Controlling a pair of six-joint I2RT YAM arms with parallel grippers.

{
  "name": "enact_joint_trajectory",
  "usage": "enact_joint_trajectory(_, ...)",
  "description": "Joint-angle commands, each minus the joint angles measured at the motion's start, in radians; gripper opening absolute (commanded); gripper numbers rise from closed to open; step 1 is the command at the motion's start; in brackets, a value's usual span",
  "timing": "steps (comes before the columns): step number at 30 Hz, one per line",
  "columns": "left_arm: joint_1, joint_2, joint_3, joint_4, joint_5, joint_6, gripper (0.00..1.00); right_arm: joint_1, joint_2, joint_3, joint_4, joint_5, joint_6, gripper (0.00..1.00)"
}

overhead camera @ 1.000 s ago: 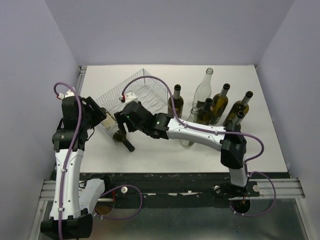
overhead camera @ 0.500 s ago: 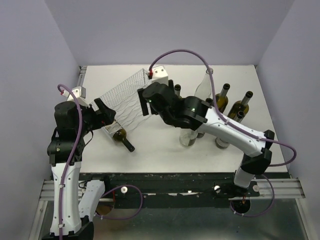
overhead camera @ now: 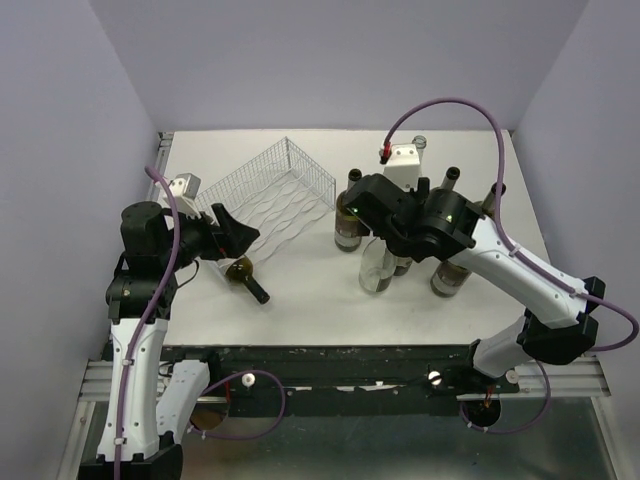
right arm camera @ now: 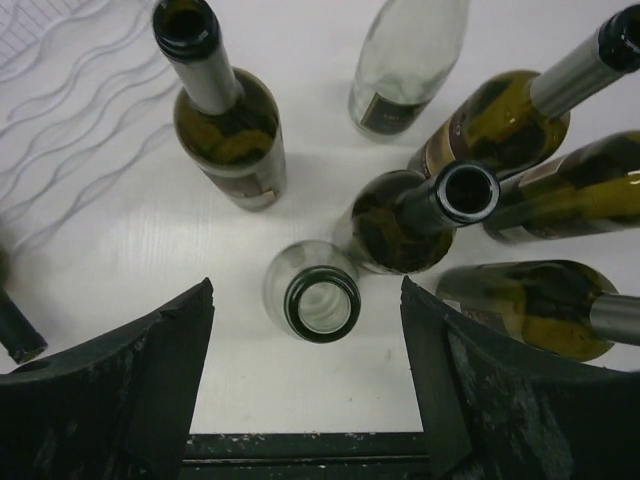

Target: Put the wine bottle on the wine rack

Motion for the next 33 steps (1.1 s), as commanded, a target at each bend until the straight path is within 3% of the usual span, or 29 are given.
enact_joint_trajectory(1,-0.009,-0.012,-0.030,0.068,0.069,-0.021,0.97,-0.021,-0.032,-0.098,-0.054,-0.031,0.113,0.80)
enact_joint_trajectory(9,-0.049,-0.017,-0.047,0.092,0.086,-0.021,0.97,-0.110,-0.098,-0.282,0.189,-0.115,0.013,0.67)
enact_joint_trajectory(16,-0.104,-0.031,-0.063,0.126,0.082,-0.012,0.98,-0.138,-0.094,-0.324,0.295,-0.128,-0.065,0.54)
enact_joint_trajectory(18,-0.130,-0.034,-0.066,0.129,0.068,-0.003,0.98,-0.141,-0.092,-0.324,0.296,-0.129,-0.073,0.42)
enact_joint_trajectory(23,-0.215,-0.035,-0.084,0.154,0.028,0.020,0.99,-0.141,-0.105,-0.301,0.303,-0.157,-0.108,0.01)
enact_joint_trajectory(28,-0.319,-0.037,-0.135,0.247,-0.006,0.017,0.99,-0.141,-0.106,-0.204,0.296,-0.264,-0.150,0.01)
enact_joint_trajectory(33,-0.413,-0.075,-0.246,0.443,-0.047,0.003,0.99,-0.141,-0.095,-0.089,0.295,-0.410,-0.150,0.01)
